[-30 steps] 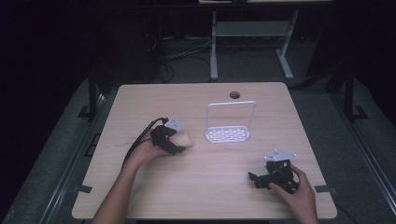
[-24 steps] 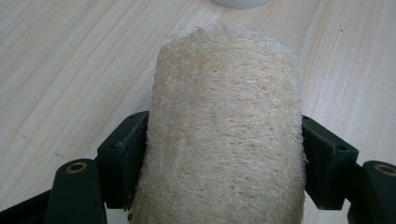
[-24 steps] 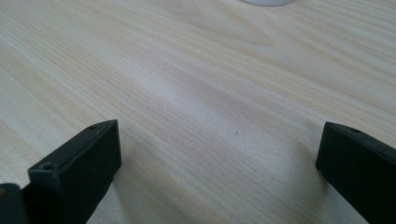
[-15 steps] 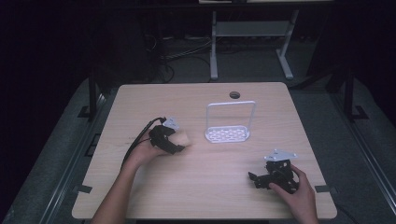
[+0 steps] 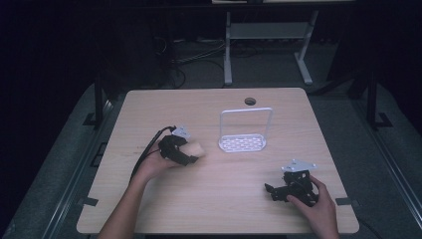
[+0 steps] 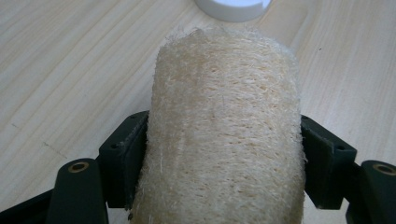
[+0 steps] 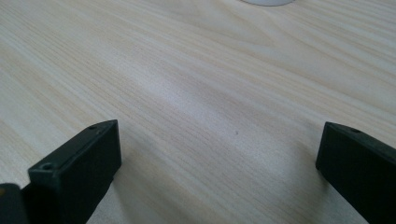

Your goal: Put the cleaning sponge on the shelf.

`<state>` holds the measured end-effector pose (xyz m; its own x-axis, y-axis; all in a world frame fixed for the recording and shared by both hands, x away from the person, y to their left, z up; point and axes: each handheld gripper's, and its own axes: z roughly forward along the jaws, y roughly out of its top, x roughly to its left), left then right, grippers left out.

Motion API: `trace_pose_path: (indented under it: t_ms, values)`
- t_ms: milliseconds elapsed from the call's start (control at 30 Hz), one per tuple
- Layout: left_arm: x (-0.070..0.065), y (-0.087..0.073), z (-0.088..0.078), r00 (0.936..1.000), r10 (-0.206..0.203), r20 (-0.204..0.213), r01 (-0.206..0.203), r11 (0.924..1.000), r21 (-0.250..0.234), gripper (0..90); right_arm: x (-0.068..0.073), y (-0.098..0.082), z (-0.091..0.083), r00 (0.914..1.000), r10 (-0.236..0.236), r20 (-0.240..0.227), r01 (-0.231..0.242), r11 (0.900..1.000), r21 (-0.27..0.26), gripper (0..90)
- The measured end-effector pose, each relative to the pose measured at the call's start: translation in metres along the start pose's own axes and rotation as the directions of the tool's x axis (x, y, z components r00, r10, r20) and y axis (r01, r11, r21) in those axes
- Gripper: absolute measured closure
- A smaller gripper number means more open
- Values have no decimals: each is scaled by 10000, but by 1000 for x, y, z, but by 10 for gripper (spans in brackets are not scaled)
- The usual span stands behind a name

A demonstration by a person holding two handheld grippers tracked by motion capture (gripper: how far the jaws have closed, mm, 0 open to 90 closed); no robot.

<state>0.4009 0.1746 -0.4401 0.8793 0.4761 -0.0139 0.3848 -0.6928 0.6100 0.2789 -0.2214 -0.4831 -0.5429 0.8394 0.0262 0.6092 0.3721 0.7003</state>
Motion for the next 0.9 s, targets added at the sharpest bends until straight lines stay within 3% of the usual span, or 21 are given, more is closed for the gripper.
trace_pose_path:
  t_ms: [400,900]
  values:
    - [-11,2,-7,9998,-97,201,103,9995,-308,267,0,0,0,10000,13,-2,-13,10000,-4,0]
    - [-26,10,-4,9984,205,520,-185,9991,-381,267,0,0,0,10000,15,-3,-15,10000,-4,0]
